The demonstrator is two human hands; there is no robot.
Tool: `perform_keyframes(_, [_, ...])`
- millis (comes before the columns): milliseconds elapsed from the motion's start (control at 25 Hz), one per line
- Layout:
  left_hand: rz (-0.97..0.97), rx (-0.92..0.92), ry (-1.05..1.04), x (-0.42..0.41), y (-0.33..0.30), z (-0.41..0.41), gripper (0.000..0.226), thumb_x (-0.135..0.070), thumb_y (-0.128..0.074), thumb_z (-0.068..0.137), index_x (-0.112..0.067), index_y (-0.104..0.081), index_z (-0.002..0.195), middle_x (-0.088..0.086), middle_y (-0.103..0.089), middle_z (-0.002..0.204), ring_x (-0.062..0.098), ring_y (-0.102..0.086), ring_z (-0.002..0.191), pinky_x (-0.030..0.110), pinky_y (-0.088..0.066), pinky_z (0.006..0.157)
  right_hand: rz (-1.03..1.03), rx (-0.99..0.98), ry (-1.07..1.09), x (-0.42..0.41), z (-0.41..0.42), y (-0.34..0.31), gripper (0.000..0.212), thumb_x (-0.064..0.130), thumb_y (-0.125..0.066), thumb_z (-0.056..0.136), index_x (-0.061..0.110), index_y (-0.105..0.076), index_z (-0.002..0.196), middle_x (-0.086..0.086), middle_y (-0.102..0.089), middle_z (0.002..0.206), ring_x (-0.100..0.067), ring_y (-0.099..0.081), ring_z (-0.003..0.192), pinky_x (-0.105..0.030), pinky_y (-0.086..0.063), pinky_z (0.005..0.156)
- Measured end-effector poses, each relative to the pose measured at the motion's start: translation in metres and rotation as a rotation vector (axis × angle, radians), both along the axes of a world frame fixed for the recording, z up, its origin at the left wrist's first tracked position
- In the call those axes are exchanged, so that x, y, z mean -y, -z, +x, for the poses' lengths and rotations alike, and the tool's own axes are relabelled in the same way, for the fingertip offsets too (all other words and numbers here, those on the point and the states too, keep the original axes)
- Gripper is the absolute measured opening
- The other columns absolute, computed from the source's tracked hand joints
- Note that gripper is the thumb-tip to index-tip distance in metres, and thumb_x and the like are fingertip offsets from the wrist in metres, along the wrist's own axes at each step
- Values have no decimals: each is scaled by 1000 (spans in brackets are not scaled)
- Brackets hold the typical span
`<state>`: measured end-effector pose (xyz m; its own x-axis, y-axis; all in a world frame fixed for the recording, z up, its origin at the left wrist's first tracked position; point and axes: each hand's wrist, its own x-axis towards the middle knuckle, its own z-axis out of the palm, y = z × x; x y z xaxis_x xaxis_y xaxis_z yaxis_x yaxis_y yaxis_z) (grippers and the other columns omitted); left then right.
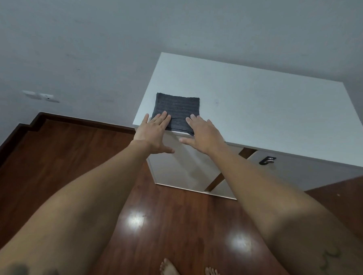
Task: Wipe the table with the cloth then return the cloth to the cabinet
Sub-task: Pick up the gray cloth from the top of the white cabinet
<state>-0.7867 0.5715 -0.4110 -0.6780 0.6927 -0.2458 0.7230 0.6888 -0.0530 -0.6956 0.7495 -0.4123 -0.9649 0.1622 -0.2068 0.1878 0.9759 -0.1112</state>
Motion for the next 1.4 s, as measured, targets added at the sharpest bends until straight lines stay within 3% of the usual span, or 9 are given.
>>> perform_keyframes(240, [40,-183,29,5,8,12,97,-57,-60,90,-17,-4,158,1,-17,166,19,-16,152,39,-7,125,252,-126,-97,3,6,9,83,62,-58,94,12,-33,156,-6,-38,160,-21,-30,149,-36,-22,123])
perform_keyframes(360, [30,-190,2,-2,7,1,102,-56,-64,87,-12,-4,158,6,-18,165,25,-9,153,40,-7,125,162,-104,-93,4,-1,4,93,55,-64,94,9,-19,161,-9,-21,169,-23,-14,157,-36,-14,128])
perform_keyframes(440, [-5,-139,-27,-5,11,0,103,-52,-65,89,-11,-1,158,8,-8,167,25,-5,154,38,-5,125,60,-49,-66,6,-3,4,95,48,-68,95,12,-12,163,-6,-12,171,-20,-9,158,-34,-20,126])
perform_keyframes(720, [-44,-260,-16,-3,19,11,81,-7,-53,96,-7,0,157,11,-9,166,26,-11,153,40,-8,125,75,-98,-65,6,4,14,74,17,-61,102,12,-18,162,-5,-21,169,-19,-18,156,-32,-37,116])
perform_keyframes(840, [-41,-277,4,-3,18,15,78,-3,-49,95,-6,-2,157,12,-12,165,26,-14,152,41,-10,125,100,-104,-84,8,7,18,70,8,-55,102,10,-17,162,-6,-22,168,-20,-20,156,-31,-39,114])
perform_keyframes(1040, [-19,-262,25,-2,9,18,70,0,-49,95,-5,-14,156,14,-24,162,26,-26,148,38,-15,123,161,-139,-132,6,9,13,50,-2,-49,98,8,-40,147,-7,-50,137,-21,-53,120,-29,-42,78])
perform_keyframes(1200, [49,-192,34,0,-14,19,50,8,-44,91,-9,-41,138,9,-57,128,28,-55,111,34,-38,91,58,-93,-91,-1,7,3,40,-9,-45,95,6,-57,130,-13,-62,116,-30,-63,101,-35,-51,81])
perform_keyframes(1280, [73,-147,-11,2,-26,22,43,10,-40,90,-9,-47,127,11,-62,115,29,-54,92,35,-36,72,-21,-83,-51,-6,8,-7,38,-10,-46,94,4,-61,126,-18,-64,112,-35,-64,100,-46,-57,86])
perform_keyframes(1400, [105,-117,-54,3,-41,28,40,11,-38,90,-8,-50,123,14,-63,105,29,-47,80,37,-35,67,-58,-96,-64,-9,8,-27,42,-7,-46,95,7,-62,131,-18,-62,117,-35,-62,103,-48,-56,88])
